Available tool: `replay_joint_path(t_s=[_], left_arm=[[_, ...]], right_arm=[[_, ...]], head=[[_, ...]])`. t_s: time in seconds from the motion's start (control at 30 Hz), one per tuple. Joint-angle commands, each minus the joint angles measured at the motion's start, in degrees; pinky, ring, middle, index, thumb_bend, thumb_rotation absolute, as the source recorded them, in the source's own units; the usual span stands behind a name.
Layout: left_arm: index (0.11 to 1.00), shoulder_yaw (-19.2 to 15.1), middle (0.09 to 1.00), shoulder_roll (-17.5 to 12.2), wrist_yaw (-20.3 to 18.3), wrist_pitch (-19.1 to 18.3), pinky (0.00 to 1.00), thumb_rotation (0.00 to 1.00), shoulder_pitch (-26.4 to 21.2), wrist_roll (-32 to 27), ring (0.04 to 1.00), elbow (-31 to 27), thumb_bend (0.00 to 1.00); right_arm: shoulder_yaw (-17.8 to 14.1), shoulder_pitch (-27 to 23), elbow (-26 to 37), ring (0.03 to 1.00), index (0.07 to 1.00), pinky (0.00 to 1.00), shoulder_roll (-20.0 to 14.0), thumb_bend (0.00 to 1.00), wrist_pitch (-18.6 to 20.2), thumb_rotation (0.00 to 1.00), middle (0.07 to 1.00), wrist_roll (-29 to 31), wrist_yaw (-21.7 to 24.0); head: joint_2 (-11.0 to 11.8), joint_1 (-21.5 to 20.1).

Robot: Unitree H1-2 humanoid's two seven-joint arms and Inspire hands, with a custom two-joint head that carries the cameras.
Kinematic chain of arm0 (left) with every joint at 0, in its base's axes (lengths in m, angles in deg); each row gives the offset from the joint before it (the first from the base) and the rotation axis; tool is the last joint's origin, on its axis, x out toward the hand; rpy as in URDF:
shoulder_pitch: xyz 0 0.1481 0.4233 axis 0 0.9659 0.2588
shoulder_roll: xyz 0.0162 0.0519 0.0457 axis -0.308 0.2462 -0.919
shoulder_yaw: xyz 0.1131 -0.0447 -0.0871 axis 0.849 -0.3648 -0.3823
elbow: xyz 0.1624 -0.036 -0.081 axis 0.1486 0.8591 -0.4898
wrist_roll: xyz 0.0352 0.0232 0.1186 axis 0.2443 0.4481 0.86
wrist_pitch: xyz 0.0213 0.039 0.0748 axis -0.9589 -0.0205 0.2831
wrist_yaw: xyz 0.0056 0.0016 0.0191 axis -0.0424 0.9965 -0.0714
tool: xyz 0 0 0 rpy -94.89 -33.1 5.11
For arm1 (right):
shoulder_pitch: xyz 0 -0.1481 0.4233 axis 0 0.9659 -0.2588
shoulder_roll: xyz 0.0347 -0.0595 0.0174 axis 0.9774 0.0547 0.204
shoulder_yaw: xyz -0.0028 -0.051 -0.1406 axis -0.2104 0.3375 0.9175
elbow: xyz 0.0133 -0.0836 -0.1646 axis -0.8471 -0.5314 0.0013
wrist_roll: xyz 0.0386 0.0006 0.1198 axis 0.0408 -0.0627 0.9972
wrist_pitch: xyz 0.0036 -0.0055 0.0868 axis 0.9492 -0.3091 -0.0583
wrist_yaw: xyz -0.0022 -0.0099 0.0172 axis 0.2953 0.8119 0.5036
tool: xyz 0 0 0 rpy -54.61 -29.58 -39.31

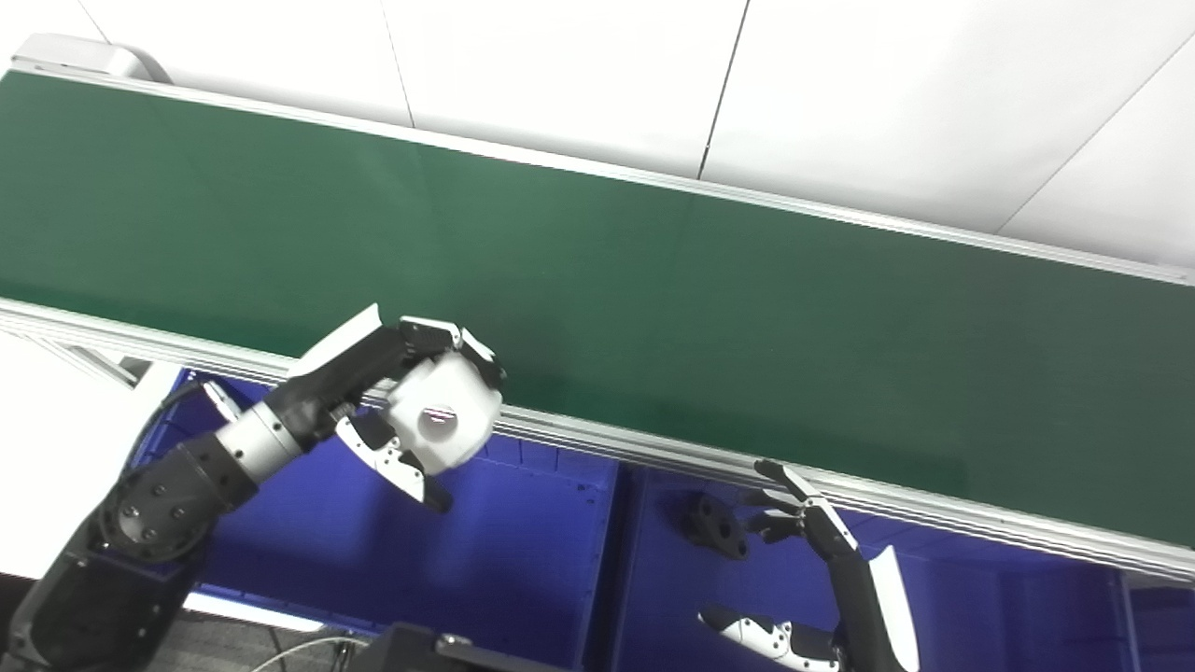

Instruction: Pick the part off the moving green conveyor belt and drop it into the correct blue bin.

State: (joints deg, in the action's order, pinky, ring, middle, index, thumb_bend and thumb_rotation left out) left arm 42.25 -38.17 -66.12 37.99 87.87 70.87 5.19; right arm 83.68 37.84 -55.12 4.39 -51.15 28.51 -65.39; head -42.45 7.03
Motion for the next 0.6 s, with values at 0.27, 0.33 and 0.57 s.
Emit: replay_joint_path(t_s=[0.27,0.33,0.57], left_arm=[[0.486,1.5,0.499,-1.1,0.2,3.5,0.44,0.0,-0.5,3.2,0.462,3.4,0.5],[0.486,1.8,0.499,-1.2,0.4,3.2,0.44,0.0,-0.4,4.6,0.462,3.4,0.5],[0.486,3.2,0.499,-1.3,-0.1,3.9,0.42,0.0,-1.1,5.5,0.461,7.3,0.5]], right_arm=[[0.2,-0.1,1.3,0.612,0.833,0.58,0.1,0.72,-3.3,0.34,0.703,0.2,-0.2],[0.1,0.0,1.4,0.612,0.834,0.58,0.1,0.72,-3.3,0.35,0.702,0.1,-0.2],[-0.1,-0.2,1.5,0.614,0.836,0.58,0.1,0.72,-3.4,0.35,0.702,-0.3,-0.2]], head=[[-0.2,-0.3],[-0.1,-0.2],[-0.1,-0.3]])
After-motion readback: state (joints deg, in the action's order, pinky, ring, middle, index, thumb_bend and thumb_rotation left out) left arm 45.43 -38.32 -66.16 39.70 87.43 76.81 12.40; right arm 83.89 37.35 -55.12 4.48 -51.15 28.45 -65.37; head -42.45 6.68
